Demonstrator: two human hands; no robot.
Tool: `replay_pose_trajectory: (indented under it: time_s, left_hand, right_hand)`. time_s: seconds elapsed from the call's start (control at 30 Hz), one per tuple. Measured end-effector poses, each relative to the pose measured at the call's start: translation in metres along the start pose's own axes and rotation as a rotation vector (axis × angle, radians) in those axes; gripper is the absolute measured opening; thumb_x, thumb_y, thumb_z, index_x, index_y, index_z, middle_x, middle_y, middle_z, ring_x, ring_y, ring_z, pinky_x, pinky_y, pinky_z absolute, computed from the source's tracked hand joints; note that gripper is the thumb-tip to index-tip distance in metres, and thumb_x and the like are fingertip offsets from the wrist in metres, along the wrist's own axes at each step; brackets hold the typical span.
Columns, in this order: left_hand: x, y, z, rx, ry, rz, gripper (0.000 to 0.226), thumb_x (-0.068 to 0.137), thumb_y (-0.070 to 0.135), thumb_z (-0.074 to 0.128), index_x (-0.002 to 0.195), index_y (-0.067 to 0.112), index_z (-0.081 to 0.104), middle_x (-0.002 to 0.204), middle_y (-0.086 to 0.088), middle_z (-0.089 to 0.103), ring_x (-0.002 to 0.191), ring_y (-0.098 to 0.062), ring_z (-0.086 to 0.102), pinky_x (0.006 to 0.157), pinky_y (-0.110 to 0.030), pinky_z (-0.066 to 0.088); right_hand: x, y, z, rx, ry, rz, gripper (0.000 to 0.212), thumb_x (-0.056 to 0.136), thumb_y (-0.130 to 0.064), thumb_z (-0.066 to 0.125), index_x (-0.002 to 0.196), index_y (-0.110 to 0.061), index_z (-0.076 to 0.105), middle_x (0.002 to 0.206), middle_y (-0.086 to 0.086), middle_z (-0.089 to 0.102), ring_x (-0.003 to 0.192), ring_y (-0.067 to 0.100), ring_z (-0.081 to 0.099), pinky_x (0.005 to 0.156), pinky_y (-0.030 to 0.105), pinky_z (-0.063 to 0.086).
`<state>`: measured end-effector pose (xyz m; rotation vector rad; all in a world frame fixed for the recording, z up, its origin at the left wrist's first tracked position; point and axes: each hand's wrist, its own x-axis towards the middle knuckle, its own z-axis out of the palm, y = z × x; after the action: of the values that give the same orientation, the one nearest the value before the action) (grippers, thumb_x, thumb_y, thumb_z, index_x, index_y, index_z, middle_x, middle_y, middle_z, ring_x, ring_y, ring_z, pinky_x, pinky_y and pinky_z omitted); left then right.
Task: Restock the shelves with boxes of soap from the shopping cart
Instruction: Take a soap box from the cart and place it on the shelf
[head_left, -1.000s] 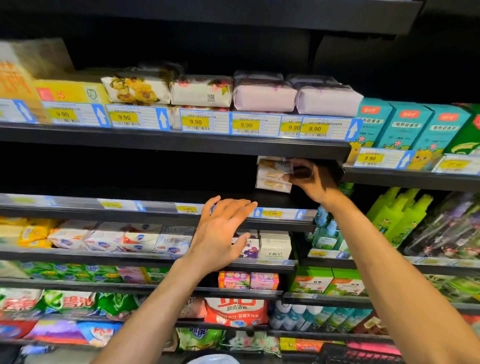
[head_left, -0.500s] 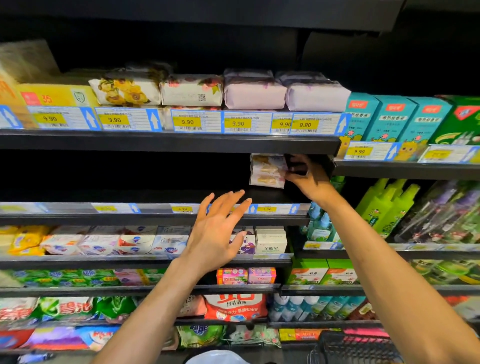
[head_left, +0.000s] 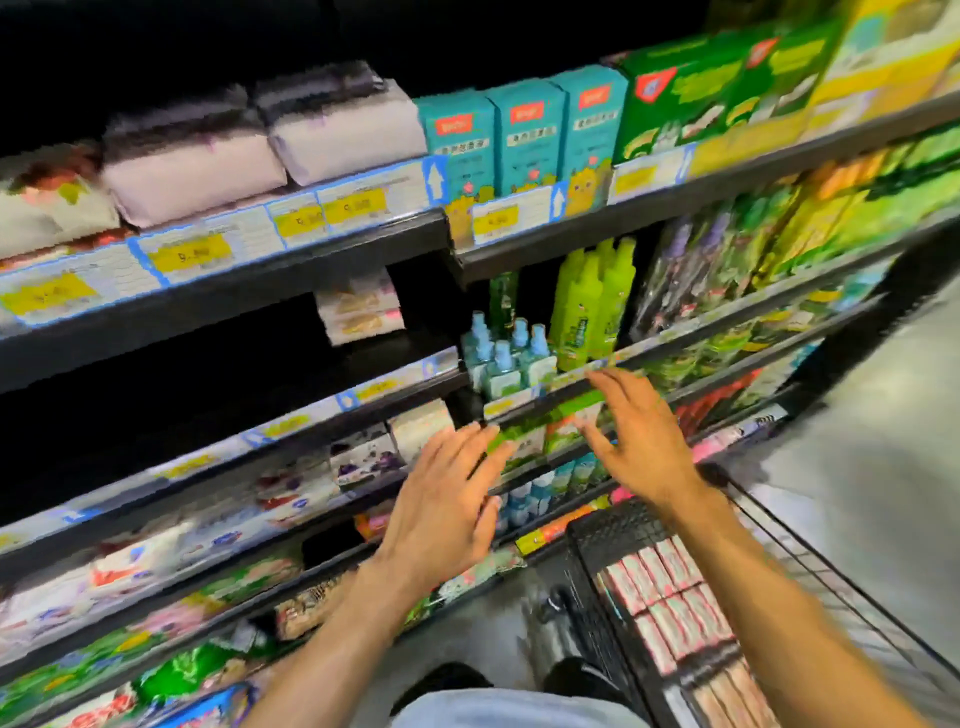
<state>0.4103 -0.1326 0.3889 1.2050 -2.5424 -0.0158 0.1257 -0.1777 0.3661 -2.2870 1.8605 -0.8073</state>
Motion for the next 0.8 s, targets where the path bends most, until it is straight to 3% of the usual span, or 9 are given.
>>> replay_pose_trajectory:
  time_s: [0.23,0.4,0.5,0.7,0.8]
  left_hand:
    - [0.047,0.089,0.092,-0.101,-0.334,0.249,0.065,0.086,0.041,0.055,0.146,0.016,0.049,0.150,-0.009,0.049,0.139,-0.031,0.044,0.116,-0.050,0.034]
    - [0.071,0.165,0.154,-0.130,-0.466,0.438,0.069,0.086,0.045,0.052,0.150,0.020,0.043,0.151,-0.008,0.047,0.141,-0.029,0.041,0.122,-0.042,0.023]
    - [0.083,0.209,0.187,-0.203,-0.499,0.528,0.066,0.084,0.039,0.060,0.144,0.013,0.051,0.145,-0.014,0.053,0.132,-0.034,0.047,0.116,-0.045,0.030]
    - [0.100,0.283,0.256,-0.288,-0.635,0.615,0.063,0.081,0.030,0.066,0.139,0.006,0.056,0.140,-0.018,0.057,0.128,-0.038,0.053,0.108,-0.051,0.045]
    - [0.106,0.309,0.305,-0.283,-0.738,0.608,0.062,0.083,0.032,0.061,0.140,0.009,0.055,0.141,-0.014,0.057,0.128,-0.037,0.054,0.109,-0.049,0.044]
  right_hand:
    - [-0.194,0.089,-0.017,-0.089,-0.116,0.418,0.068,0.090,-0.053,0.053,0.146,-0.015,0.045,0.144,0.017,0.053,0.128,0.039,0.054,0.103,0.052,0.050]
    - [-0.319,0.122,-0.030,-0.057,-0.177,0.749,0.070,0.091,-0.055,0.053,0.144,-0.009,0.052,0.145,0.021,0.055,0.130,0.042,0.055,0.103,0.055,0.051]
    - [-0.381,0.133,-0.033,-0.023,-0.168,0.893,0.070,0.093,-0.055,0.050,0.144,-0.007,0.050,0.141,0.024,0.057,0.126,0.045,0.058,0.101,0.056,0.052]
    - [-0.457,0.160,-0.022,0.042,-0.098,1.157,0.068,0.092,-0.050,0.061,0.146,-0.008,0.051,0.142,0.020,0.055,0.122,0.042,0.057,0.093,0.051,0.056]
    - [-0.474,0.184,-0.001,0.107,-0.063,1.234,0.068,0.089,-0.034,0.073,0.147,-0.008,0.049,0.144,0.020,0.053,0.130,0.041,0.051,0.101,0.052,0.052]
